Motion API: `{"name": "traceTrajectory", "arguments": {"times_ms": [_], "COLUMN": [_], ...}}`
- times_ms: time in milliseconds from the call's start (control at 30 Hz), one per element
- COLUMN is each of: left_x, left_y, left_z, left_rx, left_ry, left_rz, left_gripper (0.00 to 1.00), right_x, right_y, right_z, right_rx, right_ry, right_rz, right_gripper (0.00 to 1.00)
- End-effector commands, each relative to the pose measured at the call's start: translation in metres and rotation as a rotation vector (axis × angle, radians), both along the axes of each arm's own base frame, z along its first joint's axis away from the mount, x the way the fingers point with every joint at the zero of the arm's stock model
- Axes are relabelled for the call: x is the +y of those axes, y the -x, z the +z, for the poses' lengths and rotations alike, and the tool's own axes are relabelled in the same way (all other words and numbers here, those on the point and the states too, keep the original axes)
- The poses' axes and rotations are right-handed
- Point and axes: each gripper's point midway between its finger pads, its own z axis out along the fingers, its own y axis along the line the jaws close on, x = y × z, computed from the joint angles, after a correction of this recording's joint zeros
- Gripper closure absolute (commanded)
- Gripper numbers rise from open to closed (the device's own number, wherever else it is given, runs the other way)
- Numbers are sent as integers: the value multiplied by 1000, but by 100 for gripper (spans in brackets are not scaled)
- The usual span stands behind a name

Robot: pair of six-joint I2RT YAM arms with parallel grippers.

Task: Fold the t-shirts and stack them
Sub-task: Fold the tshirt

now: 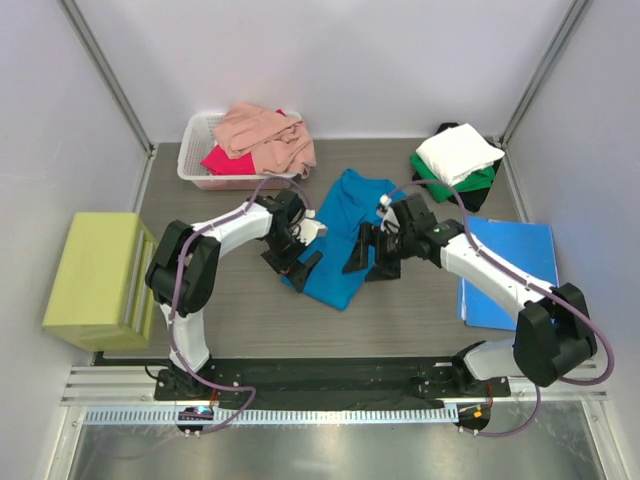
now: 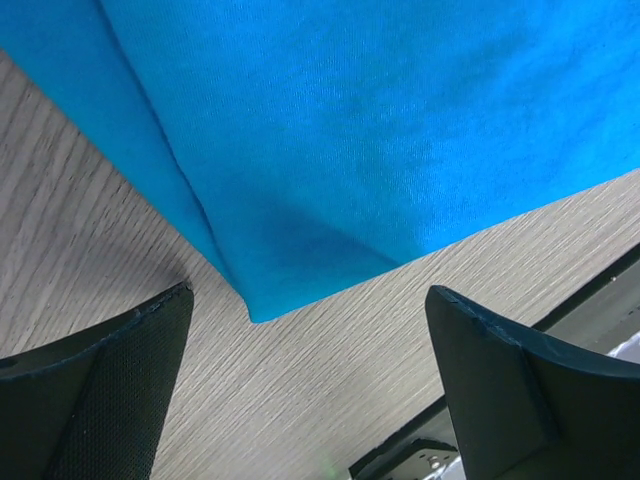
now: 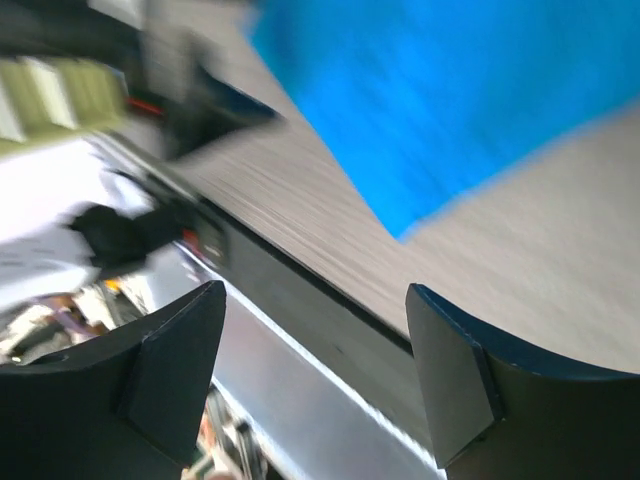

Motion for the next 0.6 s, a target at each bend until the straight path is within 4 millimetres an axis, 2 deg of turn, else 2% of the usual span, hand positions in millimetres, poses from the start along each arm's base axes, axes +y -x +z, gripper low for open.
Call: {"name": "traceTrajectory", "arguments": {"times_ms": [0, 33, 167, 267, 333, 400, 433, 467, 500, 533, 567], "left_x": [-6, -7, -9, -11, -9, -3, 0, 13, 18, 19, 38], "left_y": [3, 3, 4, 6, 8, 0, -5, -21, -25, -34, -47], "left_z": [-6, -5, -1, 9, 18, 41, 52, 67, 86, 105, 117], "left_rx": [-13, -13, -15, -17, -10, -38, -49, -80, -97, -105, -117], "left_ry": [63, 68, 82, 114, 133, 183, 209, 242, 285, 358, 392], "left_rz": [-1, -2, 2, -3, -2, 26, 45, 102, 135, 161, 232], "left_gripper": [0, 0, 1, 6, 7, 4, 0, 0, 0, 0, 0], "right_x": [-6, -3, 7, 15, 26, 36, 46, 42, 42, 50, 44], "right_y": [38, 47, 62, 65, 62, 66, 57, 60, 55, 45, 45], "right_z": [-41, -53, -75, -80, -69, -65, -50, -61, -59, -46, -48], "right_rx": [75, 86, 106, 103, 56, 7, -65, -64, -92, -153, -158], "right_ry": [130, 170, 222, 237, 234, 280, 284, 386, 431, 453, 519], "right_rz": [69, 91, 125, 141, 173, 231, 268, 291, 305, 322, 332], "right_gripper": [23, 23, 27, 28, 28, 26, 24, 23, 23, 21, 21]}}
